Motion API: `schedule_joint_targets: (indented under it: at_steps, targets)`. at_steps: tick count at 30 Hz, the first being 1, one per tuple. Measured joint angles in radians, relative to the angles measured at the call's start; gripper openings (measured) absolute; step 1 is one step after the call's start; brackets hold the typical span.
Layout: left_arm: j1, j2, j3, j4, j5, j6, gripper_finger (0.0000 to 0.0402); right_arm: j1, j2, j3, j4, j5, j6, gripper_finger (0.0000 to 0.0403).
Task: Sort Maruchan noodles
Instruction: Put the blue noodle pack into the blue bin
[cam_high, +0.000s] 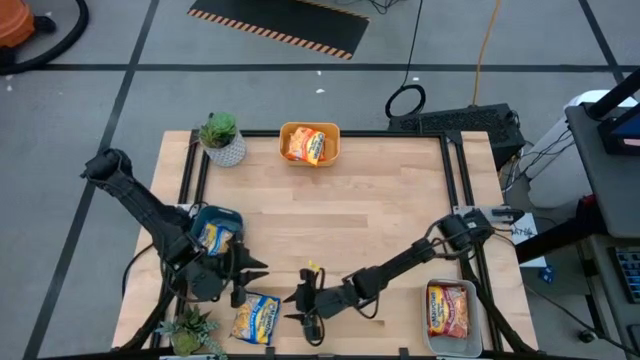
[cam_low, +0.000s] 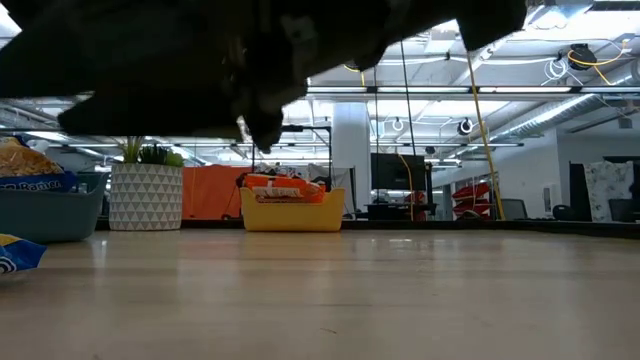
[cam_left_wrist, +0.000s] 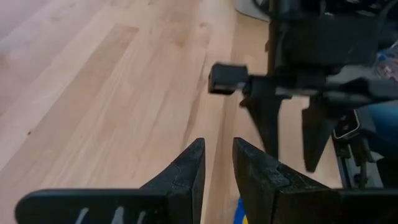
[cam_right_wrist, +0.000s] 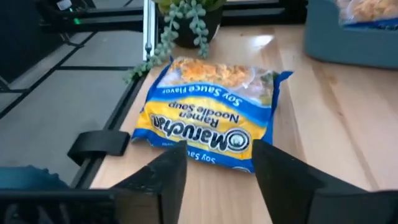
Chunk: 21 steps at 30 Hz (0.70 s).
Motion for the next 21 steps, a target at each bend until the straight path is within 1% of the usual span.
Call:
schedule_joint_targets:
  at_steps: [3, 6, 9, 14, 17, 21]
  targets:
    - [-0.017, 0.000, 0.000, 0.004, -0.023, -0.015, 0.0085, -0.011, 0.027, 0.011, 0.000, -0.005, -0.004, 0.0189]
    - [-0.036, 0.000, 0.000, 0.007, -0.047, -0.028, 0.0085, -0.033, 0.044, 0.011, -0.002, -0.028, -0.028, 0.0198]
    - [-0.048, 0.000, 0.000, 0.007, -0.065, -0.039, 0.0085, -0.056, 0.052, 0.011, 0.011, -0.101, -0.074, 0.0198]
    - [-0.055, 0.001, 0.000, 0.004, -0.084, -0.036, 0.0085, -0.075, 0.074, 0.012, 0.040, -0.141, -0.224, 0.0195]
    - [-0.055, 0.001, 0.000, -0.004, -0.084, -0.025, 0.0085, -0.085, 0.078, 0.011, 0.054, -0.190, -0.250, 0.0196]
    - [-0.043, 0.001, 0.000, -0.004, -0.084, 0.033, 0.0085, -0.113, 0.096, 0.012, 0.068, -0.236, -0.269, 0.0198]
